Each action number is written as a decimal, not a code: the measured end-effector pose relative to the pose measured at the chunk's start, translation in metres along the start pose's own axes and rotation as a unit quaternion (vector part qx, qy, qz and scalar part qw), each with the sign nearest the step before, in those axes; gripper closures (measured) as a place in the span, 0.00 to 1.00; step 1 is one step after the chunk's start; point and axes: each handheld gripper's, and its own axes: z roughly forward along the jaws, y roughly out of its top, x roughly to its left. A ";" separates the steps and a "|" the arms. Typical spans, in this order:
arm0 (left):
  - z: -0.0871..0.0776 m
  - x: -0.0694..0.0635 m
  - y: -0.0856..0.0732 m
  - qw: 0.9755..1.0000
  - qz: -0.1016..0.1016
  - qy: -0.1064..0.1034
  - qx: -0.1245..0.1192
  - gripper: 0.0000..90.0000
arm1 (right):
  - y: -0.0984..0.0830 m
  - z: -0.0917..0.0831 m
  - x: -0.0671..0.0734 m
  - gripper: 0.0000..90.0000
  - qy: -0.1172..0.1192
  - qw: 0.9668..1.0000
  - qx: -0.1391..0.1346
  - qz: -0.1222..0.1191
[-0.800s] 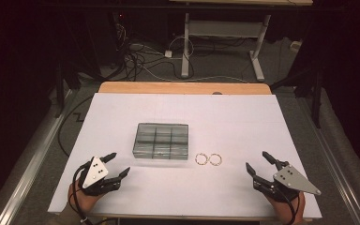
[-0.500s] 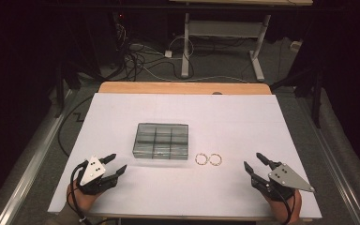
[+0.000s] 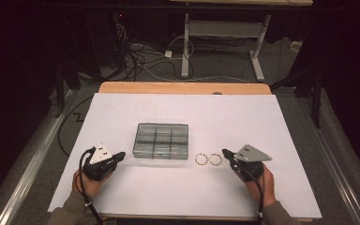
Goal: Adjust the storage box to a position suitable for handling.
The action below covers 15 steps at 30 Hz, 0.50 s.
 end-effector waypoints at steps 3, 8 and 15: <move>0.010 0.008 0.005 1.000 -0.011 -0.005 0.005 0.96 | 0.014 0.027 0.006 1.00 0.018 1.000 0.021 -0.011; 0.025 0.012 0.013 1.000 -0.019 -0.013 0.016 0.95 | 0.031 0.066 0.018 1.00 0.045 0.997 0.060 -0.027; 0.038 0.011 0.020 0.999 -0.018 -0.015 0.023 0.95 | 0.043 0.095 0.028 0.99 0.059 0.993 0.089 -0.044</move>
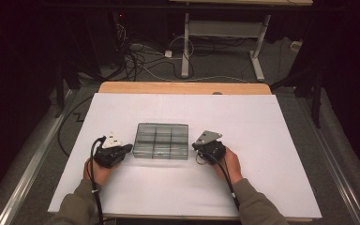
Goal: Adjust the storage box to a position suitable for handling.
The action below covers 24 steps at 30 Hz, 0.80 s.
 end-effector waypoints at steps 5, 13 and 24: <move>0.008 -0.001 0.006 1.000 0.002 0.002 0.009 0.96 | 0.007 0.006 0.006 1.00 -0.005 1.000 0.004 -0.009; 0.018 -0.003 0.018 1.000 -0.012 0.010 0.007 0.97 | 0.008 0.008 0.007 1.00 -0.045 0.999 0.017 -0.018; 0.047 -0.020 0.048 1.000 0.008 0.013 0.011 0.97 | -0.006 0.003 -0.024 1.00 -0.077 0.996 0.027 0.028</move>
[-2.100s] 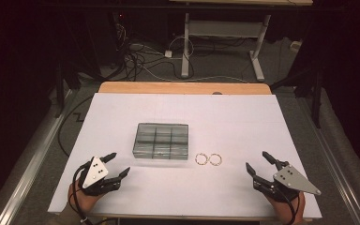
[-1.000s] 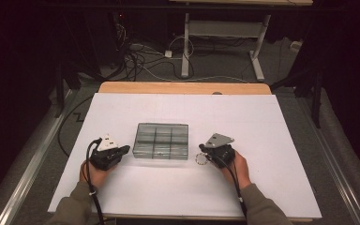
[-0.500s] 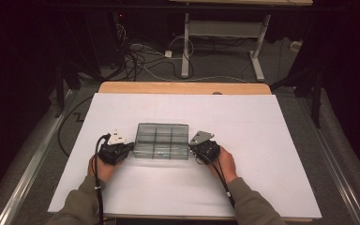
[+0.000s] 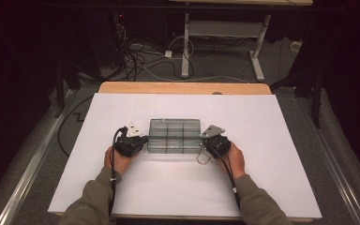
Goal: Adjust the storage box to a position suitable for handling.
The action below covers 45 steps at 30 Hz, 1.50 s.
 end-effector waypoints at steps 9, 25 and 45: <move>0.013 -0.002 0.008 1.000 -0.008 0.009 0.001 0.97 | -0.007 -0.001 -0.011 1.00 -0.001 1.000 -0.005 0.015; 0.017 -0.011 0.012 1.000 0.008 0.015 0.007 0.97 | -0.011 -0.002 -0.015 1.00 -0.016 1.000 -0.003 0.024; 0.011 -0.013 0.013 0.999 0.030 0.026 0.001 0.96 | -0.016 -0.010 -0.020 1.00 -0.007 0.999 -0.029 0.030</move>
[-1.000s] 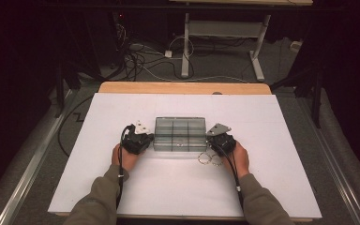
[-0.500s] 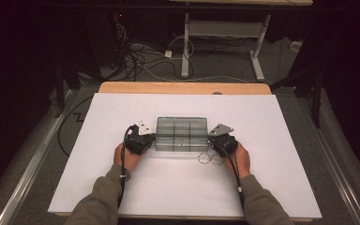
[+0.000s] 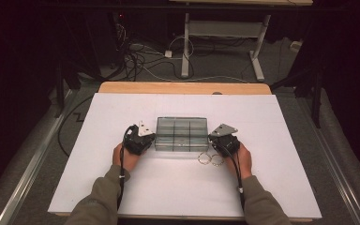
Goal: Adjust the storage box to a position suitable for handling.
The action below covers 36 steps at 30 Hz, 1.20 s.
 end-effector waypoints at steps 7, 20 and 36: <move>-0.015 -0.001 0.004 0.999 0.017 0.014 -0.032 0.96 | -0.002 -0.014 -0.004 1.00 0.006 0.999 -0.034 0.008; -0.044 -0.009 0.011 0.994 0.060 0.021 -0.084 0.91 | 0.001 -0.047 -0.013 0.87 0.009 0.995 -0.101 0.023; -0.066 -0.026 0.013 0.985 0.111 0.028 -0.127 0.36 | 0.001 -0.091 -0.004 0.43 -0.007 0.985 -0.172 0.013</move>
